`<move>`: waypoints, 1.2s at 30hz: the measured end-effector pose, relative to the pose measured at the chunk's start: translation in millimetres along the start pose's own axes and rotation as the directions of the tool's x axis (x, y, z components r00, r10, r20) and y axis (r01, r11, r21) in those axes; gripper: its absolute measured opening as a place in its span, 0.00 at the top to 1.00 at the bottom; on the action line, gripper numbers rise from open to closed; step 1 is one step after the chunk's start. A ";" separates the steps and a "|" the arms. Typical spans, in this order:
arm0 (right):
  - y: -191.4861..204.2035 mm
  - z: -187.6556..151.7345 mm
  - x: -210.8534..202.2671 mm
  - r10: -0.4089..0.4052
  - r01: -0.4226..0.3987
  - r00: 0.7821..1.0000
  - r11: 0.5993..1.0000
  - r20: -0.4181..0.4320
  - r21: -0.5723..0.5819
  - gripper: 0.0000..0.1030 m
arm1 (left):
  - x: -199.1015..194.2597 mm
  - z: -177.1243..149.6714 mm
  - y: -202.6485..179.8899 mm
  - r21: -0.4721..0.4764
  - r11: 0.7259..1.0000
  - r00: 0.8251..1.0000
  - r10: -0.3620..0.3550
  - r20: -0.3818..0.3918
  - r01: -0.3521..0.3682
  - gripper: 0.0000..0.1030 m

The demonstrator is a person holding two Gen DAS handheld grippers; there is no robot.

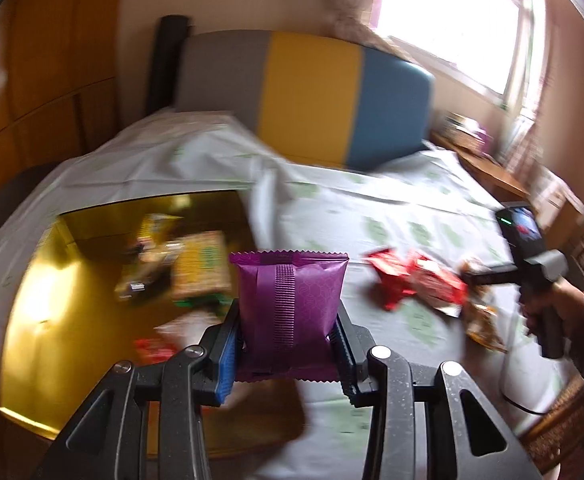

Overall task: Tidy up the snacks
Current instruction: 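Lower the purple packet into the tray and open the left gripper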

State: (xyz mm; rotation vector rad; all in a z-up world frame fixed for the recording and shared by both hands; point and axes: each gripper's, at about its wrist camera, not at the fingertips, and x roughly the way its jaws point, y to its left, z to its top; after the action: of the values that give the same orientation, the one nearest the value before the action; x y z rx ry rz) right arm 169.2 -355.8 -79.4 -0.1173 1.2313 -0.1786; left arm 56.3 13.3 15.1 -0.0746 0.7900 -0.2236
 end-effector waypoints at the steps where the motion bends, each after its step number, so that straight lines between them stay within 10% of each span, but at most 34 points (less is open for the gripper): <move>1: 0.6 0.1 -0.2 -0.002 0.002 1.000 1.000 0.000 -0.005 0.41 | 0.2 0.3 8.7 -0.016 1.000 1.000 0.021 -0.002 -0.021 0.60; 19: 3.8 -0.2 -2.2 -0.010 0.010 1.000 0.999 0.006 -0.032 0.41 | 24.0 -5.8 111.6 -0.199 0.941 0.961 0.261 -0.091 -0.275 0.60; 36: 3.7 -0.5 -2.6 -0.008 0.008 1.000 0.999 0.011 -0.035 0.41 | 54.5 -5.0 133.4 -0.276 0.925 0.958 0.213 -0.192 -0.261 0.60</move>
State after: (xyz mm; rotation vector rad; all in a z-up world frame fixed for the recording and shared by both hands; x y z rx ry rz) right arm 168.2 -351.6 -77.9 -0.1536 1.2239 -0.1633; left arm 112.8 130.9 -46.4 -0.2484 0.9795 0.1249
